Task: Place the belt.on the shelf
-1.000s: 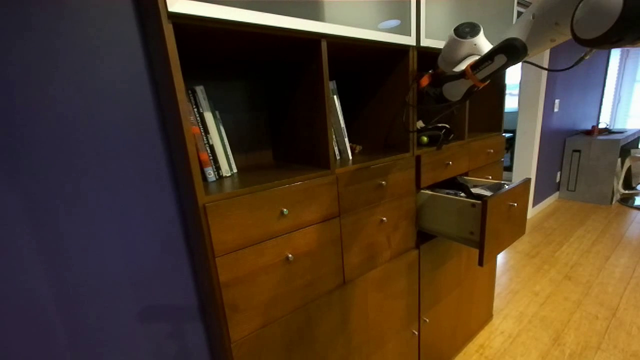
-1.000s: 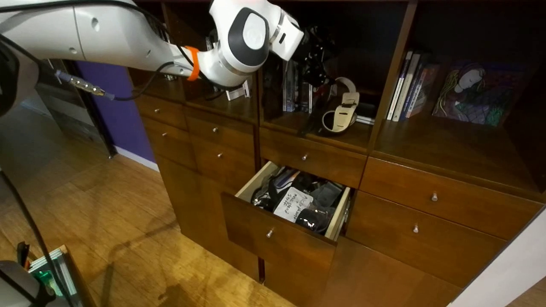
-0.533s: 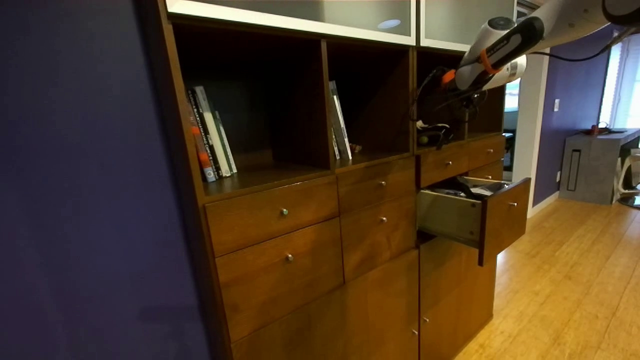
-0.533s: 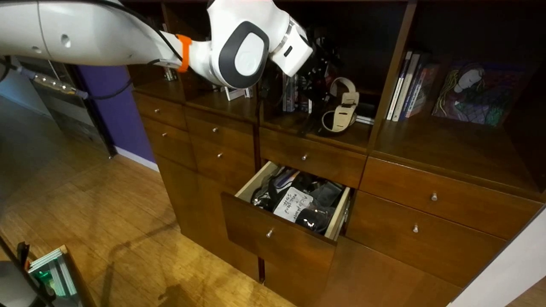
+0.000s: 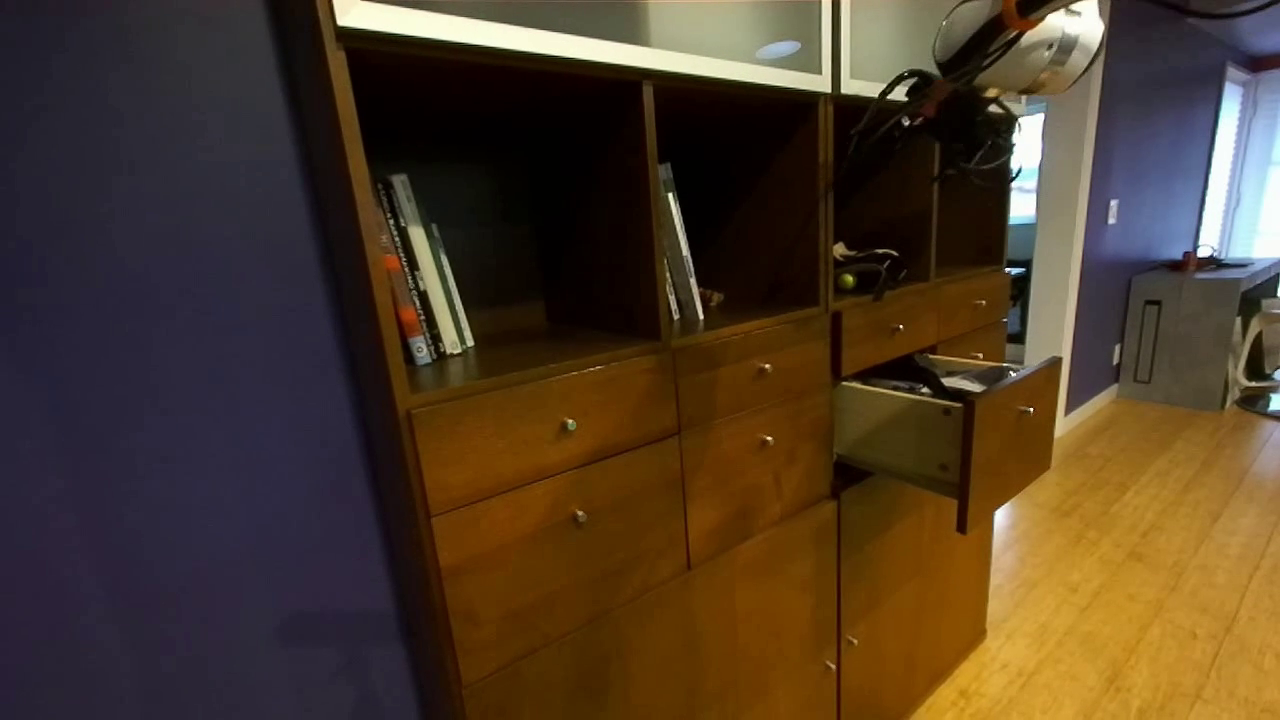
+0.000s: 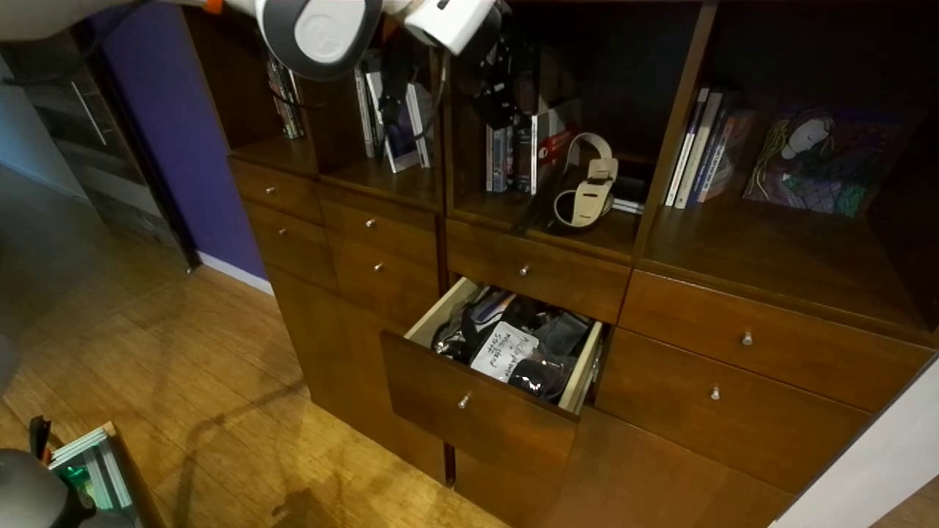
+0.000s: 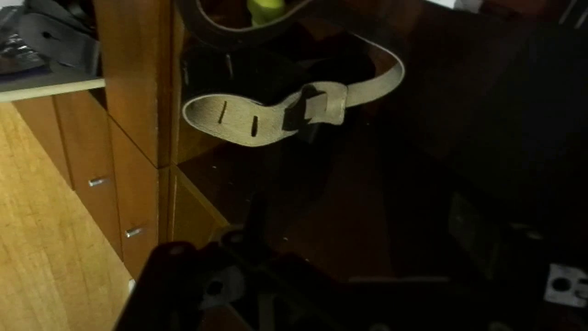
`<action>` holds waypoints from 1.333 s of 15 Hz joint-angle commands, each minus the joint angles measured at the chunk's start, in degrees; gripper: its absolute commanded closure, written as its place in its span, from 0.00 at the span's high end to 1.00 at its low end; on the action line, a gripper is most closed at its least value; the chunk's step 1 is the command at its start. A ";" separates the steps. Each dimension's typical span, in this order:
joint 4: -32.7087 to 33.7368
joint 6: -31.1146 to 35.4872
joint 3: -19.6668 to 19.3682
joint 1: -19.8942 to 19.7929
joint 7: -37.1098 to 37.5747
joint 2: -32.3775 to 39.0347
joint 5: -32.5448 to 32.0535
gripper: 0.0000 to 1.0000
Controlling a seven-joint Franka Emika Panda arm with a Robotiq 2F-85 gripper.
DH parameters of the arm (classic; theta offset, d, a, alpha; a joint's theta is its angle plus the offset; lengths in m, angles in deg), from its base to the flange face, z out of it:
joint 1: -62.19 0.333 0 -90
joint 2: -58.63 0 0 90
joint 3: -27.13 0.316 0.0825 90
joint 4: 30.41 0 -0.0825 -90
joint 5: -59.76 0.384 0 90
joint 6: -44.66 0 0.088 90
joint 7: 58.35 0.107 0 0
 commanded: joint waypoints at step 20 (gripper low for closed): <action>-2.44 -48.65 -31.28 23.54 -48.72 -14.30 1.15 1.00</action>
